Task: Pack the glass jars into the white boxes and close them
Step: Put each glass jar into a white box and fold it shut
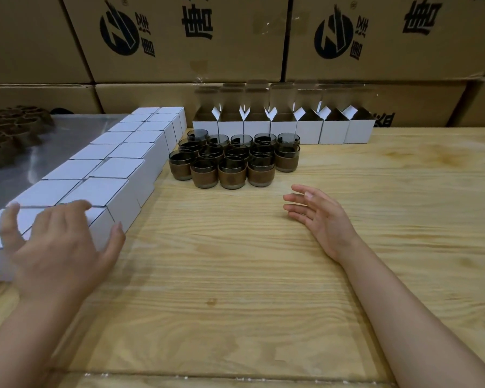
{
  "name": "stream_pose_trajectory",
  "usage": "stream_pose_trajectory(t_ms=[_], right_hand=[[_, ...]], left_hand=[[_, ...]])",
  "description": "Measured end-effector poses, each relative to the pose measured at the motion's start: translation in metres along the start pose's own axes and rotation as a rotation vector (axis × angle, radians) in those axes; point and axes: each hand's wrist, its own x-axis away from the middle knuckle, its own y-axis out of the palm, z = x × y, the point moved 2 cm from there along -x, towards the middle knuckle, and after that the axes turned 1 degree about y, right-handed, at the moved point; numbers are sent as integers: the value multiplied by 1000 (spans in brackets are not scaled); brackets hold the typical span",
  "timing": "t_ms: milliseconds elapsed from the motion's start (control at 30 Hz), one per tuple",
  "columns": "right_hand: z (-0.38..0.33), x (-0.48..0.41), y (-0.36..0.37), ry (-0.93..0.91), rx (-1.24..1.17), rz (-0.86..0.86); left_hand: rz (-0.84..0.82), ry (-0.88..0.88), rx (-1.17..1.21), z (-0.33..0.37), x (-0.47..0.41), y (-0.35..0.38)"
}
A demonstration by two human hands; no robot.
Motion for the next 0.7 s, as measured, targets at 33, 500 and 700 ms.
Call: stream_pose_trajectory(t_ms=[33, 500, 700], right_hand=[[0, 0, 0, -1, 0, 2], [3, -1, 0, -4, 73, 69], [10, -11, 7, -36, 228, 174]], left_hand=[[40, 81, -23, 11, -4, 1], [-681, 47, 445, 181, -7, 84], [-656, -30, 524, 173, -13, 86]])
